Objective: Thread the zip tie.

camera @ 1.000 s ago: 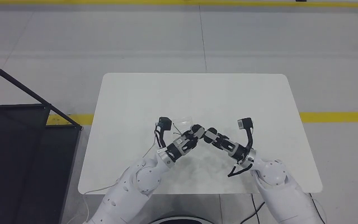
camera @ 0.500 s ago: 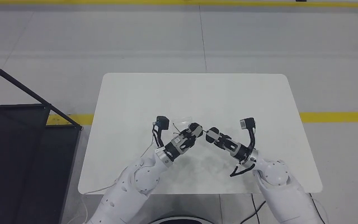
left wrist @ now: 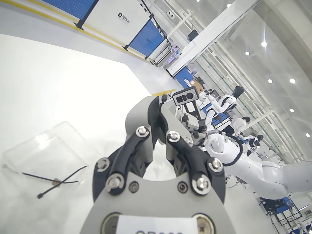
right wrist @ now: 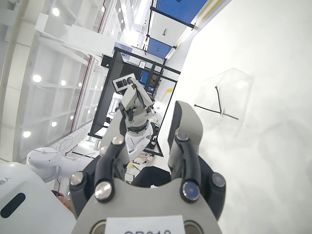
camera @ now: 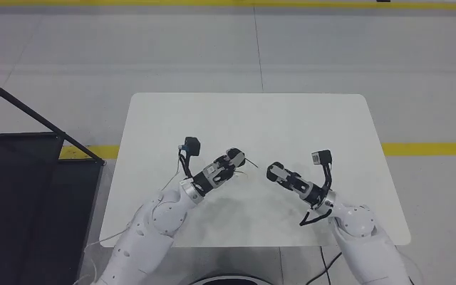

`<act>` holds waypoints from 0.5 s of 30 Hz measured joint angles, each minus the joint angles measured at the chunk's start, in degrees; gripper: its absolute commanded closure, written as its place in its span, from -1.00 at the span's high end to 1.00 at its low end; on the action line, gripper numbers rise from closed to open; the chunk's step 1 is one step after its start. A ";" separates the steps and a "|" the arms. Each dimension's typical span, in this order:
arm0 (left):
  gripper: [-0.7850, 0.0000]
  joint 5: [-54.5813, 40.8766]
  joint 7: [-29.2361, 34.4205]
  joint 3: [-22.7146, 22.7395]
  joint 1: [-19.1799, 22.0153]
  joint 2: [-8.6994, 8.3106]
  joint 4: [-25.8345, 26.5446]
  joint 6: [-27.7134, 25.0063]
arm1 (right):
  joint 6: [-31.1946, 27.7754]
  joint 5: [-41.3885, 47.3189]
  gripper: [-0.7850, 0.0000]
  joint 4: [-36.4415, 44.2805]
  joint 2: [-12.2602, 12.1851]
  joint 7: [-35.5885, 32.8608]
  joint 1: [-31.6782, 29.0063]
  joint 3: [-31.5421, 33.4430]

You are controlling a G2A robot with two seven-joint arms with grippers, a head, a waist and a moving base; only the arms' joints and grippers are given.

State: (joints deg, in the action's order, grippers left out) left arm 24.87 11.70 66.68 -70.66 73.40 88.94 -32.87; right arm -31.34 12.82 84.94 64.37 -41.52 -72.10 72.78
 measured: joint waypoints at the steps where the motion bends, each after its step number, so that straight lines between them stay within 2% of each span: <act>1: -1.00 -0.47 2.12 1.36 -0.30 -0.38 0.63 -0.27 | 0.39 -1.39 1.00 0.48 -0.07 0.05 -0.03 0.06; 6: -1.00 -3.23 7.81 7.40 -2.44 -1.80 3.46 -1.36 | 4.20 -11.69 1.00 5.27 -0.04 5.18 -0.56 -0.74; 11: -1.00 -3.70 11.84 13.67 -5.50 -3.16 6.25 -1.20 | 12.44 -29.72 1.00 14.56 0.29 14.82 -2.68 -3.42; 13: -1.00 -4.04 13.81 15.96 -6.59 -3.68 7.02 -1.36 | 15.03 -35.81 1.00 17.40 0.34 16.70 -3.74 -4.51; 15: -1.00 -4.01 15.23 17.67 -7.63 -4.09 7.65 -2.01 | 15.45 -38.01 1.00 17.87 0.32 16.87 -3.93 -4.62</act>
State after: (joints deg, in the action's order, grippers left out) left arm 20.86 26.92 84.35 -78.29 69.31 96.59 -34.88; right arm -15.89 -25.18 102.81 64.70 -24.65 -76.04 68.16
